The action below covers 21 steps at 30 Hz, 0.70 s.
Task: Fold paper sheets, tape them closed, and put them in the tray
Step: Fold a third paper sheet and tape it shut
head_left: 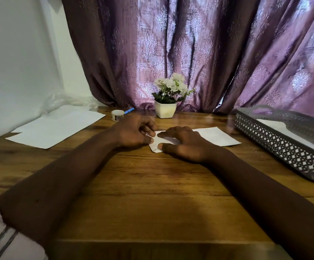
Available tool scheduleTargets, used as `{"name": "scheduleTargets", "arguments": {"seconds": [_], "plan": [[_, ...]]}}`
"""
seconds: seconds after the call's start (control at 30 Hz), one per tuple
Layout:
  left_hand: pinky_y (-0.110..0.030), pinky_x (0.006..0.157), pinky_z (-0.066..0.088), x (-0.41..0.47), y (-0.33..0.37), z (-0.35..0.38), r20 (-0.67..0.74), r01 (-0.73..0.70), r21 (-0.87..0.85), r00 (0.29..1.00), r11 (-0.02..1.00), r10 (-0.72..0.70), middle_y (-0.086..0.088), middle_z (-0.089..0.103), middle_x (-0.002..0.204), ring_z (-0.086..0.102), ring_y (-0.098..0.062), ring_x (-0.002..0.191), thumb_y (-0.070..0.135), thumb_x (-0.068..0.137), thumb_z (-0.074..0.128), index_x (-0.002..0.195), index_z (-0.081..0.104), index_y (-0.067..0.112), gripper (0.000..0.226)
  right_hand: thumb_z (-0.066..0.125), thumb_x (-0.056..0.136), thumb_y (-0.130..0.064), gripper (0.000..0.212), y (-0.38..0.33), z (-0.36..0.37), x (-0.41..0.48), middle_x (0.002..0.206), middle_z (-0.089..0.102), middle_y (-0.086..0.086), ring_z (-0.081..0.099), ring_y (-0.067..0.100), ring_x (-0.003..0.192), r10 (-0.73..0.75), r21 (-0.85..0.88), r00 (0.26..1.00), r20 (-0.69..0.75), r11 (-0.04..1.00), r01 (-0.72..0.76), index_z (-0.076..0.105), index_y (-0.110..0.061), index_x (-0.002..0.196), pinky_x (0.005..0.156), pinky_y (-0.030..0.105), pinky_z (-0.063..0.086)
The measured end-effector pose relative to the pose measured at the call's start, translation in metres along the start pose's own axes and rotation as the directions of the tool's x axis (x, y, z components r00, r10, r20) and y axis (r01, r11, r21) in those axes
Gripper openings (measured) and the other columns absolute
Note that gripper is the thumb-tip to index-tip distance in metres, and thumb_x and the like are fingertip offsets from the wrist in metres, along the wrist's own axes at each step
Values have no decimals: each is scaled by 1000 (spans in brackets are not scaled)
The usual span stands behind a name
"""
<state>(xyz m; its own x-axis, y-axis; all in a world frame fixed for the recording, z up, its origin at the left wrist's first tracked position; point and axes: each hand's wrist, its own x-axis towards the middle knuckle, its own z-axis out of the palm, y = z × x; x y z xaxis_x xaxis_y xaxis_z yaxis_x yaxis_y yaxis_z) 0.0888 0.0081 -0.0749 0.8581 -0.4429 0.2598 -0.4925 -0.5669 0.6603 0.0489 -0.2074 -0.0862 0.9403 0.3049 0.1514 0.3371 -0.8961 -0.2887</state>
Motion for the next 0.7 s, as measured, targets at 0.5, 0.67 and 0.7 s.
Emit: {"name": "scheduleTargets", "arguments": {"seconds": [0.5,0.67,0.7], "plan": [[-36,85,55,4,-13,-19,-26,194,11,981,981,-194,-2,67,111,64,-21,103,31,59,97,112,71,31,59,70,75,-77,74,-4,1,-8,146,55,-15,47,8,136,-89,150,993,-78,984,100,58,-39,138,116,36,39],[-45,97,56,3,-22,-27,-123,131,-36,983,991,-135,-4,76,107,69,-27,104,25,62,91,97,81,28,37,56,75,-86,77,-13,12,-1,144,54,-15,45,9,137,-115,118,987,-115,985,128,58,-40,137,116,44,39],[-40,96,56,2,-22,-28,-136,106,7,985,994,-104,-2,76,106,70,-23,101,21,69,90,99,81,25,32,59,76,-83,78,-13,12,0,146,52,-12,43,11,138,-121,78,984,-132,988,132,54,-39,140,116,45,38]]}}
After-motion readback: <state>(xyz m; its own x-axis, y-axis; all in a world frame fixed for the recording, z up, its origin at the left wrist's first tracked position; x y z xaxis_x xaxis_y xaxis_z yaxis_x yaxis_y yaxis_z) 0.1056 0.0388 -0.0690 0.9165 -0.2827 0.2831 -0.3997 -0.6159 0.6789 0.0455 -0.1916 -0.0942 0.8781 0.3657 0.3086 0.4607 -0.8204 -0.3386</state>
